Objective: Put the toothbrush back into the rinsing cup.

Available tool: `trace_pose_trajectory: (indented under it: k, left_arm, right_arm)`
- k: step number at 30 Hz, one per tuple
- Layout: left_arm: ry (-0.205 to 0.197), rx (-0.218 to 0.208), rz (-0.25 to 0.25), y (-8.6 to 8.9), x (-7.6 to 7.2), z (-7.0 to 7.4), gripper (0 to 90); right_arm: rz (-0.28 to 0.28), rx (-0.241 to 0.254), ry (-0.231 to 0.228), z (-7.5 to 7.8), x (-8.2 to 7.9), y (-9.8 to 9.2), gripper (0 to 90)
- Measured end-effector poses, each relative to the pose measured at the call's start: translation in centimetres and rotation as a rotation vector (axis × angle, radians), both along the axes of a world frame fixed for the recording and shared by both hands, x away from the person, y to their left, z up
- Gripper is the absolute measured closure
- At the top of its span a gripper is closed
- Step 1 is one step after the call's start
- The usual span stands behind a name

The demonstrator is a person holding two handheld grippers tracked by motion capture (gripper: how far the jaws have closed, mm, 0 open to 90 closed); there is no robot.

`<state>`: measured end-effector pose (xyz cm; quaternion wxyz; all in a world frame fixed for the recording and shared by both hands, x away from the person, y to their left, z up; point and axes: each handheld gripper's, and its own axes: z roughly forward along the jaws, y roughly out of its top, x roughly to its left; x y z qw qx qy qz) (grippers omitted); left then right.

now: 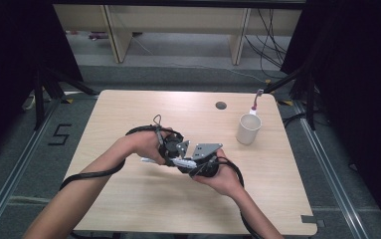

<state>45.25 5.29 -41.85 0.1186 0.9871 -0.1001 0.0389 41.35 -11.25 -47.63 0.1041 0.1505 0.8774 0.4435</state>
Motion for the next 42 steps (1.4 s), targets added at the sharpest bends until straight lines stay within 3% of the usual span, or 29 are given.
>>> trace_pose_trajectory:
  k: [4, 7, 18, 19, 21, 22, 25, 26, 30, 33, 36, 38, 39, 40, 41, 42]
  left_arm:
    - [0.006, -0.004, 0.001, 0.0, 0.0, 0.0, 76.0]
    - [0.002, -0.001, -0.003, -0.1, 0.0, 0.0, 76.0]
    - [0.000, 0.013, -0.010, -0.2, 0.0, 0.0, 75.8]
    - [-0.011, 0.031, -0.027, -0.2, 0.0, 0.1, 75.6]
    - [-0.002, 0.012, -0.011, -0.3, -0.1, 0.0, 75.5]
    - [-0.013, 0.031, -0.032, -0.3, 0.0, 0.1, 75.3]
    - [-0.005, 0.022, -0.030, -0.4, -0.2, 0.0, 74.6]
    - [-0.004, 0.015, -0.028, -0.4, -0.2, 0.0, 74.4]
    - [-0.002, 0.016, -0.037, -0.4, -0.4, 0.2, 73.7]
    - [-0.020, 0.024, -0.056, -0.3, -0.4, 0.4, 73.1]
    - [-0.018, -0.009, -0.034, -0.2, -0.6, 0.4, 72.2]
    - [-0.037, -0.010, -0.032, -0.1, -0.6, 0.6, 64.5]
    - [-0.056, -0.059, -0.002, 0.2, -0.9, 0.7, 60.1]
    - [-0.083, -0.055, -0.011, 0.4, -0.8, 1.0, 58.3]
    - [-0.090, -0.100, 0.019, 0.7, -1.0, 1.1, 55.4]
    - [-0.090, -0.100, 0.019, 0.7, -1.0, 1.1, 52.9]
  right_arm:
    - [0.002, 0.025, 0.029, 0.2, 0.0, -0.1, 62.3]
    - [0.001, 0.010, 0.009, 0.2, 0.1, -0.1, 64.2]
    - [0.007, 0.010, 0.022, 0.1, -0.1, 0.0, 66.6]
    - [0.009, 0.010, 0.025, 0.1, -0.1, 0.0, 67.5]
    - [0.010, 0.009, 0.028, 0.1, -0.2, 0.0, 67.9]
    - [0.006, 0.011, 0.023, 0.1, -0.2, 0.0, 68.6]
    - [0.012, 0.007, 0.010, 0.2, -0.3, -0.1, 70.4]
    - [0.003, 0.013, 0.029, 0.2, -0.4, -0.1, 70.8]
    - [0.004, 0.024, 0.026, 0.2, -0.6, -0.1, 71.6]
    - [0.002, 0.022, 0.029, 0.4, -0.8, -0.1, 71.7]
    - [-0.008, 0.024, 0.029, 0.5, -0.8, -0.3, 71.8]
    - [-0.013, 0.019, 0.029, 0.6, -0.8, -0.4, 71.8]
    - [-0.019, 0.005, 0.030, 0.7, -0.8, -0.7, 71.8]
    - [-0.032, 0.010, 0.024, 0.6, -0.7, -0.8, 71.8]
    - [-0.039, 0.010, 0.024, 0.5, -0.7, -1.1, 71.8]
    - [-0.039, 0.010, 0.024, 0.5, -0.7, -1.1, 71.8]
